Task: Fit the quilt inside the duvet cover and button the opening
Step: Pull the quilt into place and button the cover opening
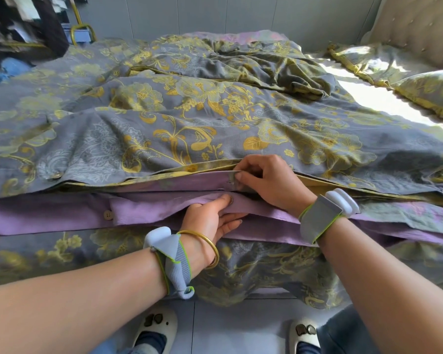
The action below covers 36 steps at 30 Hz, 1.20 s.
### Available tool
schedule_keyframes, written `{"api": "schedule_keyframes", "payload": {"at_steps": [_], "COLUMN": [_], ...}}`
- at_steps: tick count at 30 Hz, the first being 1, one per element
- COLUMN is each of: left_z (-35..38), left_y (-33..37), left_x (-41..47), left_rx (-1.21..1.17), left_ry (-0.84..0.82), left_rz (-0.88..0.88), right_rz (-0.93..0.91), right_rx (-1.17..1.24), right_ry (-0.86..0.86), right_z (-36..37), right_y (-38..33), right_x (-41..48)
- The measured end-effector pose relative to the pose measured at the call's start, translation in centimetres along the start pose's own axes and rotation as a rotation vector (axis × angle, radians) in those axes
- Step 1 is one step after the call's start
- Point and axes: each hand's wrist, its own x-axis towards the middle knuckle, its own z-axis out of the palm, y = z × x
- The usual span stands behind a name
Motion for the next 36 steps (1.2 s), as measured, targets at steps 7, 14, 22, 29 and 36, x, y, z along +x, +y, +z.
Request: {"api": "schedule_keyframes", "payload": {"at_steps": [7, 14, 22, 29, 36], "left_z": [-0.2, 0.1, 0.1, 0.3, 0.3], "left_y": [0.3, 1.1, 1.0, 1.6, 1.6], "left_x": [0.6, 0.9, 0.9, 1.1, 1.1], "left_rx": [0.032, 0.017, -0.035, -0.020, -0.044], "left_ry": [0.075, 0.064, 0.031, 0.054, 0.055], "left_rz": [0.076, 0.091, 0.074, 0.081, 0.069], "right_rz": [0.039, 0.017, -0.078, -0.286, -0.237], "right_rx": [0.186, 0.322, 0.039, -0.101, 0.039], "right_ry": [-0.055, -0.065, -0.030, 0.086, 0.103], "right_z": [0.1, -0.4, -0.1, -0.3, -0.4], "right_y": [-0.1, -0.2, -0.2, -0.9, -1.3], "right_x": [0.0, -0.2, -0.3, -0.7, -1.0]}}
